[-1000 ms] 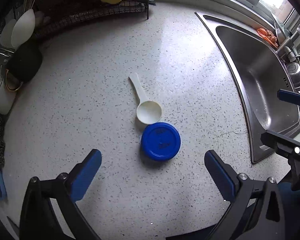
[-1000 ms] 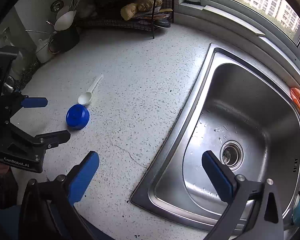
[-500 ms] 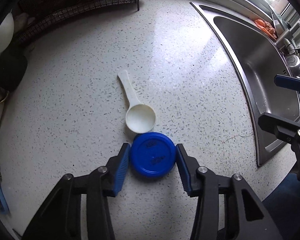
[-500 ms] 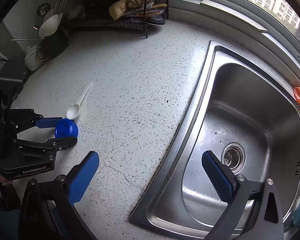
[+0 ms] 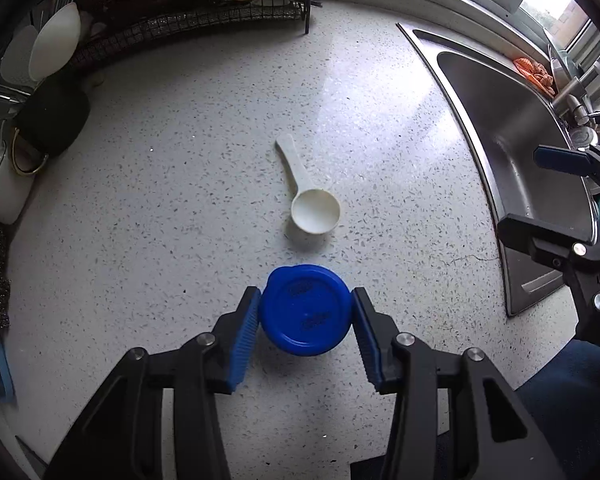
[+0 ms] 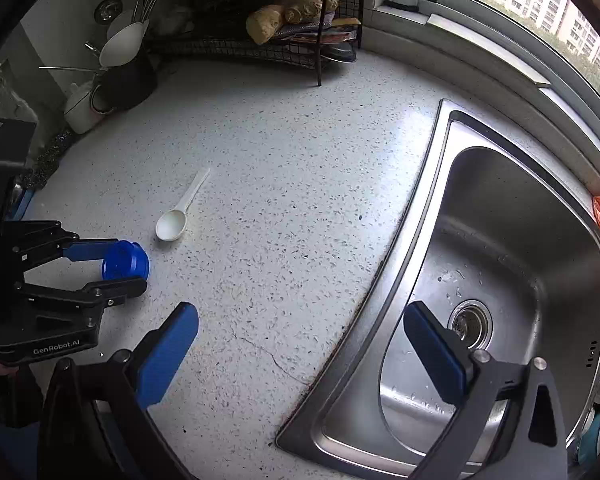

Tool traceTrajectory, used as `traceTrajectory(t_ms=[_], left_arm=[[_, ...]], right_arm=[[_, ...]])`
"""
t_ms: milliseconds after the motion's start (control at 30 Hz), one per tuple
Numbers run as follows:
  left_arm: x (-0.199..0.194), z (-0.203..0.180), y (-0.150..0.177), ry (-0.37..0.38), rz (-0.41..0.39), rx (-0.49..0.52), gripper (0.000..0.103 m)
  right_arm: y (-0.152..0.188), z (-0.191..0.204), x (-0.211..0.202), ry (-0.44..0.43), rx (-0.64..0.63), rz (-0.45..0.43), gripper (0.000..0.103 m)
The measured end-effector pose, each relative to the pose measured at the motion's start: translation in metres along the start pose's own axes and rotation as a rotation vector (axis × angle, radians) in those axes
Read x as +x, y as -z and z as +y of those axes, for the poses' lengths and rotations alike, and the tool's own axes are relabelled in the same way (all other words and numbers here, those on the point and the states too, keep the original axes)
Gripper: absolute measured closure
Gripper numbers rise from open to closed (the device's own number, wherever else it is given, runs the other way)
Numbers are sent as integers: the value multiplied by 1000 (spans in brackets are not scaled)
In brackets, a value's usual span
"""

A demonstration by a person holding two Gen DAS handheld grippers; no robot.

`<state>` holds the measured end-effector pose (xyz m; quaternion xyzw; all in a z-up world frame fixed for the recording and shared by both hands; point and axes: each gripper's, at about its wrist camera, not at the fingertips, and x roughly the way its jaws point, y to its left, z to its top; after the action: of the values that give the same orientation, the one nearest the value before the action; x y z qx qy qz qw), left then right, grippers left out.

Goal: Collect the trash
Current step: 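Grasp the white scoop by its bowl with the right tool while the left tool holds the lid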

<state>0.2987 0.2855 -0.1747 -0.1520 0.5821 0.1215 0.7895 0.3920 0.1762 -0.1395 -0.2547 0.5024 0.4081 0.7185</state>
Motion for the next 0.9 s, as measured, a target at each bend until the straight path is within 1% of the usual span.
traceTrajectory(t_ms=[100, 167, 233, 367, 567, 700, 767, 800, 833, 900], left_arm=[[-13, 16, 3, 9, -19, -26, 60], [-22, 26, 4, 15, -40, -31, 60], [-30, 35, 5, -2, -55, -26, 60], [-35, 56, 3, -20, -62, -53, 60], [-25, 83, -2, -66, -41, -83, 60], [-14, 94, -6, -72, -18, -86, 60], [-7, 97, -7, -66, 0, -74, 60], [-4, 96, -8, -67, 8, -64, 60], [-1, 96, -8, -102, 4, -50, 60], [1, 95, -7, -94, 9, -41, 60]], right_arm=[[-8, 10, 1, -11, -21, 1, 1], [-14, 17, 3, -47, -21, 6, 1], [-21, 25, 5, -71, -24, 11, 1], [-32, 46, 17, -79, -53, 29, 1], [-50, 70, 50, -103, -39, 102, 1], [-63, 84, 70, -97, -23, 139, 1], [-69, 90, 79, -99, -16, 152, 8], [-73, 95, 84, -100, -12, 158, 10], [-75, 97, 88, -102, -13, 161, 11], [-79, 104, 96, -98, -24, 171, 11]])
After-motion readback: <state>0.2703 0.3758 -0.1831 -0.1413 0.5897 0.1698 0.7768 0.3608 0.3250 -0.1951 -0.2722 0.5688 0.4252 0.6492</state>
